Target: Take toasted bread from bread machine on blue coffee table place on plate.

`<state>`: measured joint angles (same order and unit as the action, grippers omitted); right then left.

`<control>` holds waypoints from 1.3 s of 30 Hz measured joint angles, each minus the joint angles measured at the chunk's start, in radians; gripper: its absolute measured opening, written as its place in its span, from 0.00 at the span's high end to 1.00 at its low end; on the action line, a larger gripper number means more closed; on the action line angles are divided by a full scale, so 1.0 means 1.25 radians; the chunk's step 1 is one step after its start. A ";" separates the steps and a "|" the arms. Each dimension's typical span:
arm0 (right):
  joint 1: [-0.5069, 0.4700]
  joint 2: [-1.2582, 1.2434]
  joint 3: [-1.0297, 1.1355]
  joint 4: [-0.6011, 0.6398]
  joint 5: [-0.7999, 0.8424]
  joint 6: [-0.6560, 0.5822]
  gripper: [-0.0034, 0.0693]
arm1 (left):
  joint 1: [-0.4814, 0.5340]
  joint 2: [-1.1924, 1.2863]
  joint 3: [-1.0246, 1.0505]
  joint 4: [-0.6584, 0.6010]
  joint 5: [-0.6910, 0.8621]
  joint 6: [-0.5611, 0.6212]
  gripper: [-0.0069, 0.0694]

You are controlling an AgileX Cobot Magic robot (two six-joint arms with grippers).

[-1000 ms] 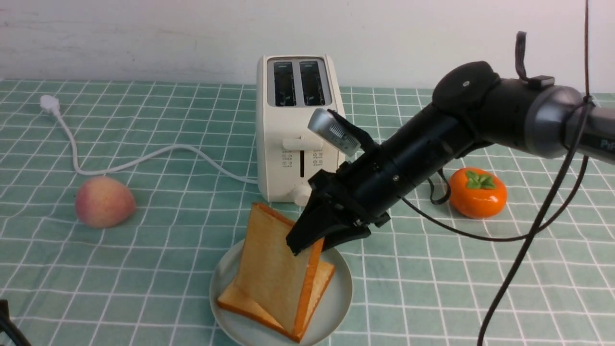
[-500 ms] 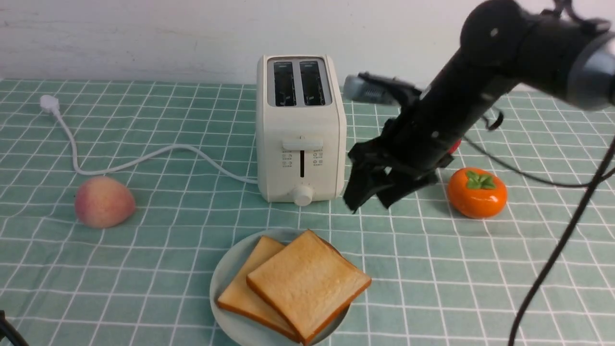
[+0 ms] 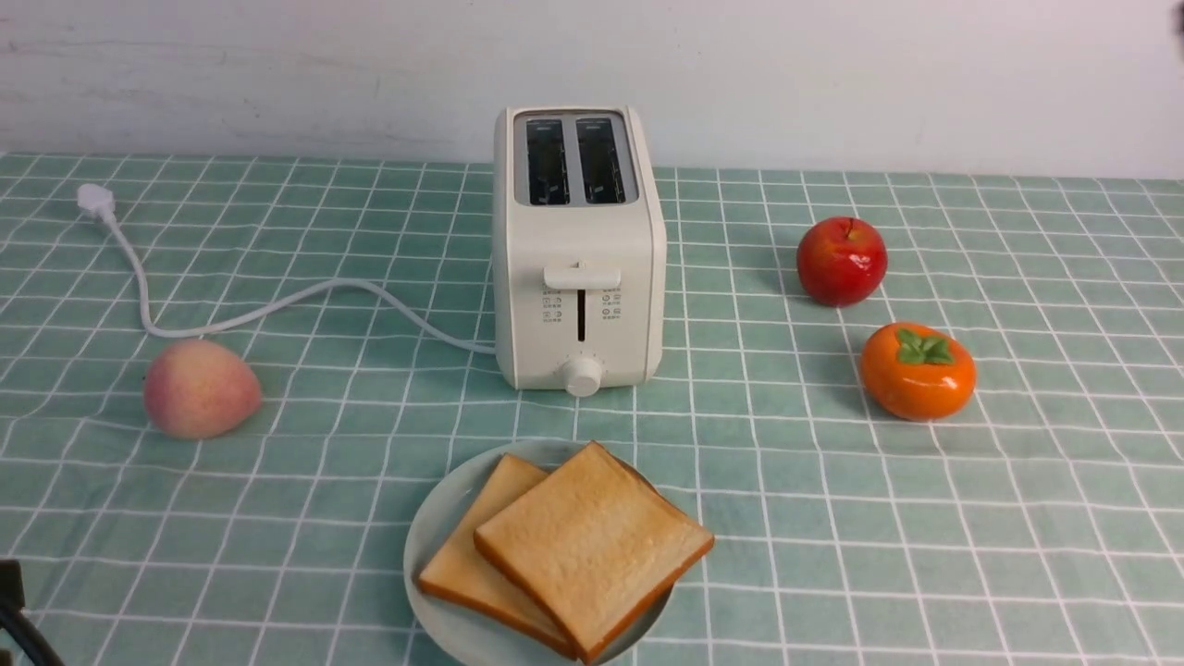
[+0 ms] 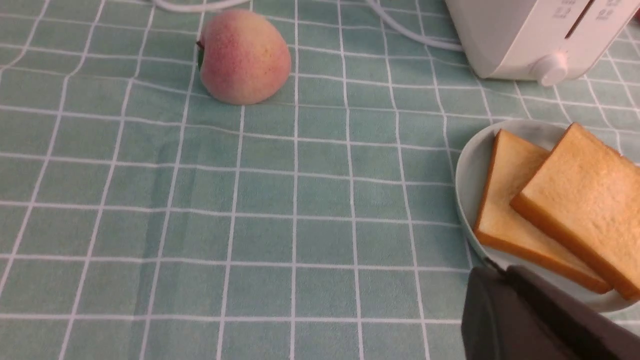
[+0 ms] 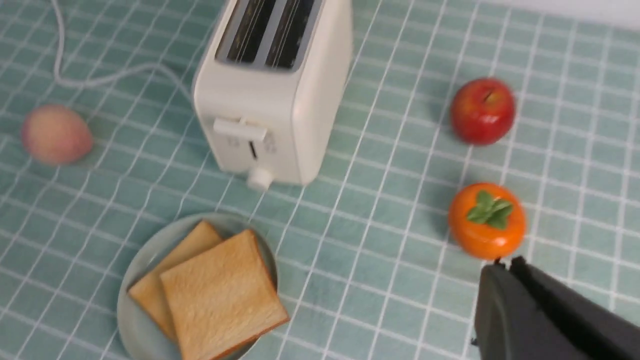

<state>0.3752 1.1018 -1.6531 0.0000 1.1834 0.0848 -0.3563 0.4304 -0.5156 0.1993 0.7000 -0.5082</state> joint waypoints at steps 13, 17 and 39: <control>0.000 -0.826 0.848 -0.282 -0.650 0.248 0.96 | 0.000 0.000 0.000 0.000 -0.149 -0.039 0.93; 0.000 -0.890 0.920 -0.403 -0.687 0.301 0.95 | 0.000 0.000 0.000 0.000 -0.176 -0.041 0.93; 0.000 -0.895 0.941 -0.560 -0.719 0.305 0.93 | 0.000 0.000 0.000 0.000 -0.179 -0.041 0.92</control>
<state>0.3752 -0.0170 -0.4763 -0.7001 0.2850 0.4666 -0.3563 0.4304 -0.5156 0.1993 0.4760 -0.5599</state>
